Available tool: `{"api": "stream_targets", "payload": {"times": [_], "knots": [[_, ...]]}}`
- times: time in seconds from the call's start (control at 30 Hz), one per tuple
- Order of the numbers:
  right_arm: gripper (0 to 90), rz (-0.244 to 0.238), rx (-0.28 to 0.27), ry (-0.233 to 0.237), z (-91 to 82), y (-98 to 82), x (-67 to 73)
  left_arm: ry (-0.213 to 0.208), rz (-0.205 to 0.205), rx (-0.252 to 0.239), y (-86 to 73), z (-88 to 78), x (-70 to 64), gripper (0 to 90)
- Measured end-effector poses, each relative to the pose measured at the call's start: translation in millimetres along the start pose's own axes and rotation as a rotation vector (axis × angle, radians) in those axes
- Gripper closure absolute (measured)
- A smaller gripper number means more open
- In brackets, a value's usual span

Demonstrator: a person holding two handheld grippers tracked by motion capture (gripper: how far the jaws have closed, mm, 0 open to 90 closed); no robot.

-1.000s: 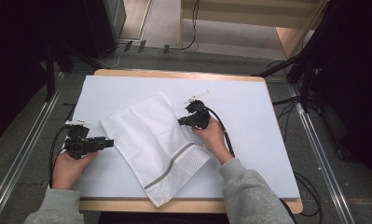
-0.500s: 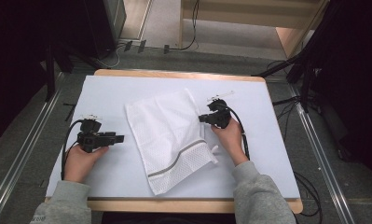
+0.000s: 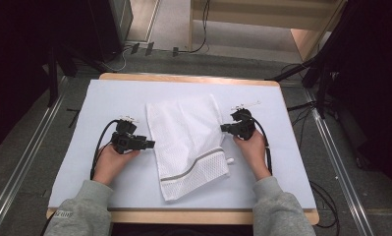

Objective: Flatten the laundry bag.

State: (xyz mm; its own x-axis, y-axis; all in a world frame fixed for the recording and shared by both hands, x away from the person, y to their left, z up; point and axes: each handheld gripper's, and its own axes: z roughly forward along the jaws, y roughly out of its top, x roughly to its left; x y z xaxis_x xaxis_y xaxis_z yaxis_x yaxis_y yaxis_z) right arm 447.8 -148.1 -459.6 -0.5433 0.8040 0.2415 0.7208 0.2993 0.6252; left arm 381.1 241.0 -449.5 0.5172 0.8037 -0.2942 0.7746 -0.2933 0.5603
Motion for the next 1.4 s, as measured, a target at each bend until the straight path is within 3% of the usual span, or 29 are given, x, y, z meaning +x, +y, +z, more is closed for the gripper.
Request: {"api": "stream_targets", "payload": {"times": [0.2, 0.3, 0.33, 0.4, 0.5, 0.63, 0.77, 1.03, 1.13, 1.4], "knots": [[87.0, 0.005, 0.004, -0.001, -1.4, -3.9, 0.2, 0.025, 0.046, 0.011, 5.5, 9.5, -11.4, 51.7], [86.8, 0.005, 0.003, -0.004, -1.8, -4.9, 0.7, 0.019, 0.031, 0.001, 6.9, 13.9, -14.6, 60.8], [86.7, 0.003, 0.001, -0.003, -2.0, -5.0, 0.7, 0.015, 0.032, -0.001, 7.2, 15.5, -15.6, 69.9], [86.7, 0.004, 0.000, -0.003, -2.0, -5.1, 0.8, 0.030, 0.063, 0.003, 7.9, 17.9, -18.2, 72.3], [86.6, 0.007, -0.001, -0.001, -2.3, -4.9, 1.1, 0.047, 0.124, -0.002, 8.3, 21.4, -21.7, 85.9], [86.0, 0.004, -0.004, 0.007, -3.7, -4.6, 1.5, 0.006, 0.088, 0.013, 12.0, 20.8, -15.0, 90.0], [82.6, 0.000, -0.010, 0.024, -6.4, -4.1, 4.8, 0.020, 0.072, 0.012, 13.8, 15.2, -6.4, 90.0], [71.6, -0.027, -0.035, 0.056, -11.3, -3.3, 13.5, 0.022, -0.009, -0.013, 13.0, -8.3, 25.6, 90.0], [67.4, -0.036, -0.041, 0.058, -12.9, -3.2, 16.2, 0.032, -0.024, -0.019, 12.0, -11.2, 31.6, 90.0], [66.4, -0.060, -0.021, 0.060, -11.1, -7.4, 23.9, 0.066, -0.067, -0.021, 7.0, -22.4, 56.2, 90.0]]}}
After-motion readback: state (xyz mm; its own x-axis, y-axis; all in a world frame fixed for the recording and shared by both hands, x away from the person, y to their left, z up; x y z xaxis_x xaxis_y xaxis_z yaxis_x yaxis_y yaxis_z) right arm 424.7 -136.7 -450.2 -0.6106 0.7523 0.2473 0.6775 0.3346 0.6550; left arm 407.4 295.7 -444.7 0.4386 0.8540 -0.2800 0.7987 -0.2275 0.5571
